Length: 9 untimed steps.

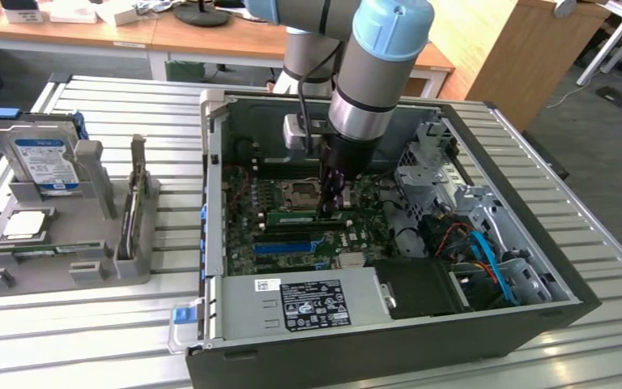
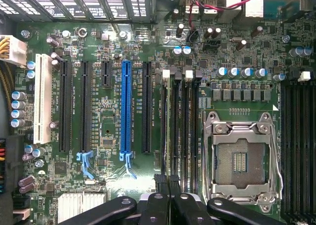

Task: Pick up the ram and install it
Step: 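Insert the ram into the slot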

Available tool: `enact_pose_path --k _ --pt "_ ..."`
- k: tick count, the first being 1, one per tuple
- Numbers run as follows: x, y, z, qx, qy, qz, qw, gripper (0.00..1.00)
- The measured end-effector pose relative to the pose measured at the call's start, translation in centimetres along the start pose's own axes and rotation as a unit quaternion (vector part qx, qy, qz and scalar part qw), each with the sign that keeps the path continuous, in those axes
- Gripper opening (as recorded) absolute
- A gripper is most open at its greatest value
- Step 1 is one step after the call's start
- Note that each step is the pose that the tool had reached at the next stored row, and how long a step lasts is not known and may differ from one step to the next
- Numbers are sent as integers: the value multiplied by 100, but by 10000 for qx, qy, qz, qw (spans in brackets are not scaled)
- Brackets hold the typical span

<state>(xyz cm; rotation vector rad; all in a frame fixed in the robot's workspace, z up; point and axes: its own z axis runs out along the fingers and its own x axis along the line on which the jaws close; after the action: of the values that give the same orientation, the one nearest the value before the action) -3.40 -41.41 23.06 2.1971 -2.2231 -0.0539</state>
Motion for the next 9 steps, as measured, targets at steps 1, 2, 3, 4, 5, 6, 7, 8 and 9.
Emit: enact_pose_path --k 1,2,3,4,5,6,7,8,9 --pt "0 0 1 0 0 0 10000 12" --pt "0 0 1 0 0 0 10000 12" --pt "0 0 1 0 0 0 10000 12" --pt "0 0 1 0 -1 0 10000 12" --pt "0 0 1 0 -1 0 10000 12" --pt "0 0 1 0 -1 0 10000 12" --pt "0 0 3 0 -1 0 10000 12" --pt "0 0 5 0 -1 0 10000 12" --pt "0 0 5 0 -1 0 10000 12"
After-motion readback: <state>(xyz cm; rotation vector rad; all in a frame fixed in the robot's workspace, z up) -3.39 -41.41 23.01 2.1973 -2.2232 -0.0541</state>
